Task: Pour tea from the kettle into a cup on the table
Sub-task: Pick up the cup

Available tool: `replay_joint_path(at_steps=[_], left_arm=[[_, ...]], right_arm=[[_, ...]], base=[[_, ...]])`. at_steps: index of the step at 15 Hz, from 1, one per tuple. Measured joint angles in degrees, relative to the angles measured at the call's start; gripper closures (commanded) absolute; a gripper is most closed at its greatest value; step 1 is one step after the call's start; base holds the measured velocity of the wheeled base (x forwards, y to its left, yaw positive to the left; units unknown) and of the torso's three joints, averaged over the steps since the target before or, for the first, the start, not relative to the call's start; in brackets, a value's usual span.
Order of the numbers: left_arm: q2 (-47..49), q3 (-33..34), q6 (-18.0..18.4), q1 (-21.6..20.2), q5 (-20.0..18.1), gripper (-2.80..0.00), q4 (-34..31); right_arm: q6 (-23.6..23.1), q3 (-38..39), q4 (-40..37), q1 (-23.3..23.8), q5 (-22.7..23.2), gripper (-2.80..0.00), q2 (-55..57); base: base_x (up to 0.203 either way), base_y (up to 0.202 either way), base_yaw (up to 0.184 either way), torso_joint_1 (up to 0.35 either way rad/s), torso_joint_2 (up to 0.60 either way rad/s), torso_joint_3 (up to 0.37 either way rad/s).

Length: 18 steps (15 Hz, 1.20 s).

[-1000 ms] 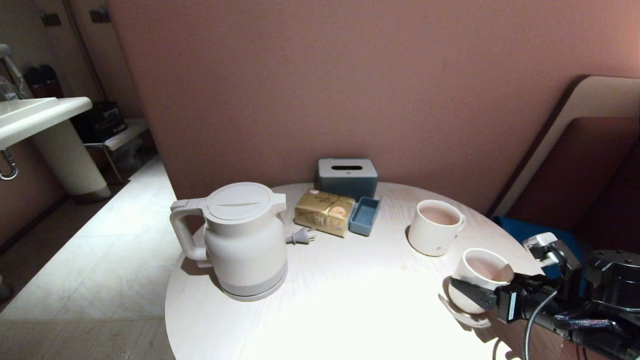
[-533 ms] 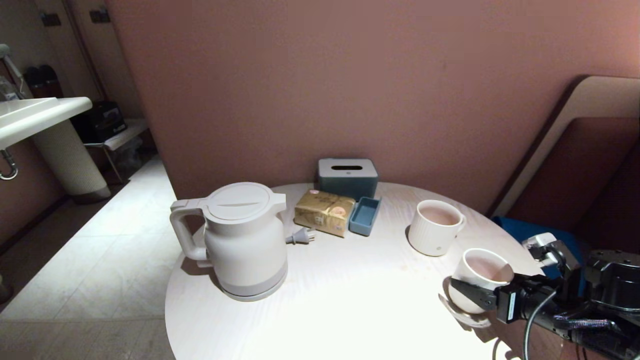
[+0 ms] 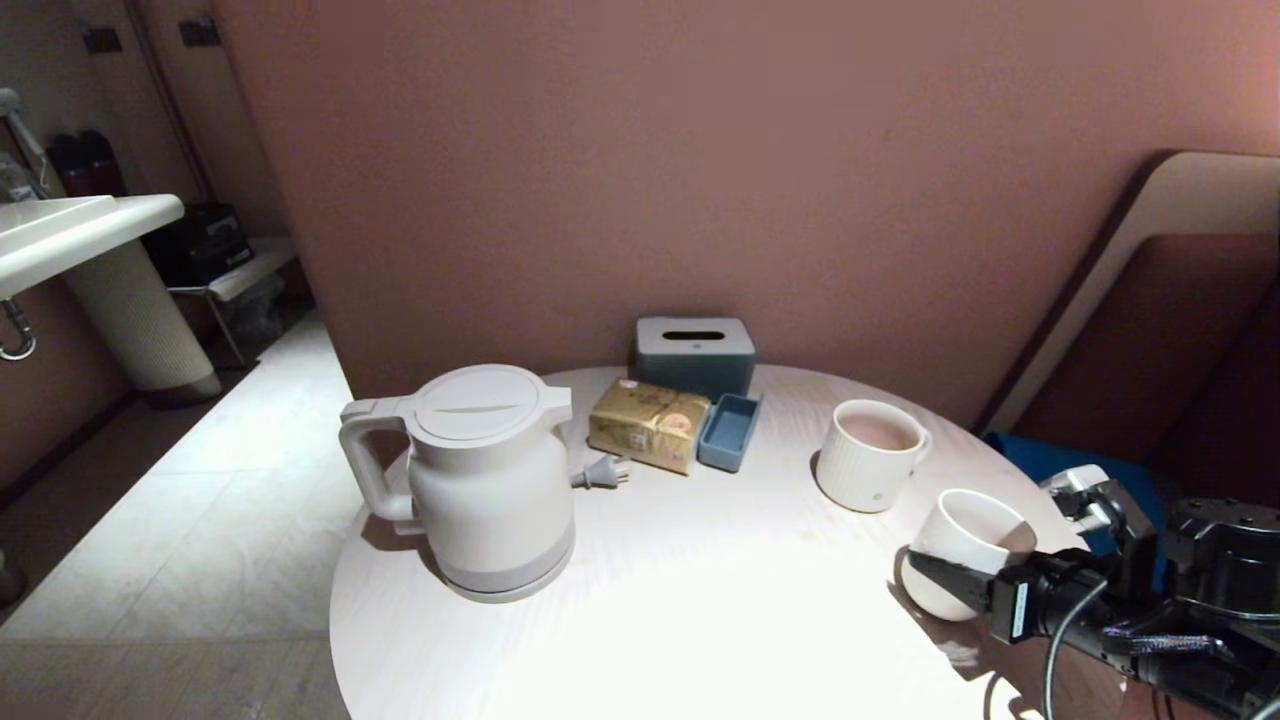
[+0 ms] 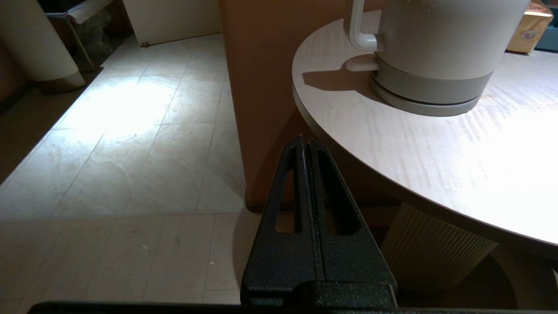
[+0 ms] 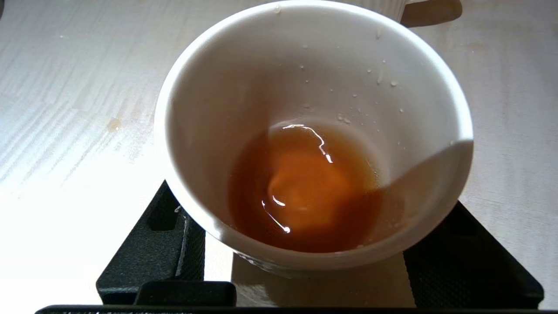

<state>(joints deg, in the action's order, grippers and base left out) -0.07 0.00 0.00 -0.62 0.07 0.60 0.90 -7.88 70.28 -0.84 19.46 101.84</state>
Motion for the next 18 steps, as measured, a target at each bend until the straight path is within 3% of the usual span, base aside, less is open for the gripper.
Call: replay_joint_path(at_steps=[12,18], left_arm=[[0.00,0.00,0.00,0.02,-0.01,0.00,0.00],[0.00,0.00,0.02,0.02,-0.02,0.00,-0.02]], right_arm=[[-0.66,0.57,0.39,-0.12,-0.08,0.00,-0.29],[-5.36,0.71,0.41,-0.09,-2.66,0.00,-2.73]], base=[[0.000,0.000,0.000,0.000,0.00,0.000],[0.000,0.000,0.000,0.000,0.00,0.000]])
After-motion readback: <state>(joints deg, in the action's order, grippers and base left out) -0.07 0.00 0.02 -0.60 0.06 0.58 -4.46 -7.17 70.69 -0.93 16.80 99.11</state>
